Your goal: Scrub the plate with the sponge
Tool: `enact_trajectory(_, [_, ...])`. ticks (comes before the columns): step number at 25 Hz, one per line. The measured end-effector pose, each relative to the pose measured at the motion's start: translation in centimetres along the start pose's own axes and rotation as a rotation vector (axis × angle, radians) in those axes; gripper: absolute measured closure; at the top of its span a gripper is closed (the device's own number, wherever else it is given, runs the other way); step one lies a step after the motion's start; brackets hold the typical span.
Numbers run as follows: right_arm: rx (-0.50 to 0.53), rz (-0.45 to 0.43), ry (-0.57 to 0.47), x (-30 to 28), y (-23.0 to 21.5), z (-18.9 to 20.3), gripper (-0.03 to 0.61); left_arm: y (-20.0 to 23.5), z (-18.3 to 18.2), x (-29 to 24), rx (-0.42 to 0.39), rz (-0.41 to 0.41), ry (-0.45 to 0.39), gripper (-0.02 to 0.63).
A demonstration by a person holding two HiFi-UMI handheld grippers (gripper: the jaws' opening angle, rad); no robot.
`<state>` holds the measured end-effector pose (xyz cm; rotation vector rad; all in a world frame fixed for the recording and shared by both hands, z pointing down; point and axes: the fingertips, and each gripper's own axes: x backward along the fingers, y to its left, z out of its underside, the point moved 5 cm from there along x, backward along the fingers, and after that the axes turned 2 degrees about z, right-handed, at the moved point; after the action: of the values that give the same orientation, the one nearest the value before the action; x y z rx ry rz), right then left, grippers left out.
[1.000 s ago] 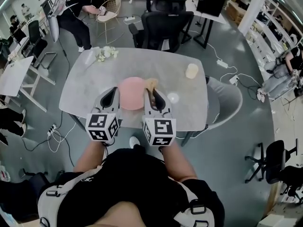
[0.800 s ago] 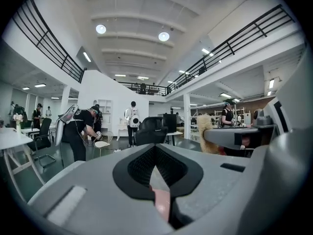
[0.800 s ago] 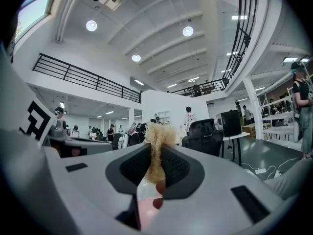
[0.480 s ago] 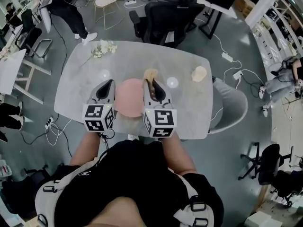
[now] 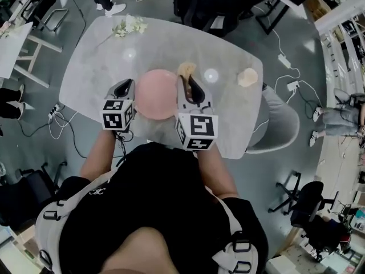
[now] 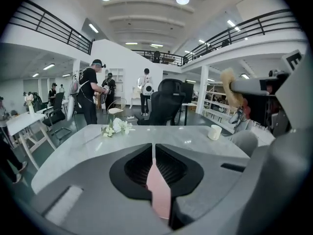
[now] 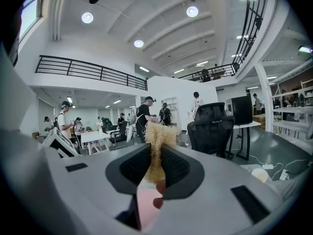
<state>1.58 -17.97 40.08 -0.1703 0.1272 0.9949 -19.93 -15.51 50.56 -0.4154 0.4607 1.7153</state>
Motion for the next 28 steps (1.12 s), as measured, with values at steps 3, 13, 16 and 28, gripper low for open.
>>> enact_trajectory(3, [0.013, -0.016, 0.035, -0.2, -0.1, 0.8, 0.512, 0.6, 2.6, -1.8, 0.013, 0.032, 0.078, 0.511])
enact_trajectory(13, [0.032, 0.005, 0.102, -0.2, -0.8, 2.2, 0.512, 4.8, 12.6, -7.4, 0.231, 0.007, 0.362, 0.492])
enact_trajectory(16, [0.04, 0.024, 0.123, 0.2, -0.9, 2.7, 0.512, 5.9, 15.2, -9.1, 0.31, -0.009, 0.419, 0.492])
enact_trajectory(28, [0.034, 0.092, 0.165, 1.8, -2.1, 4.1, 0.512, 5.7, 18.2, -10.9, 0.486, 0.039, 0.528, 0.572])
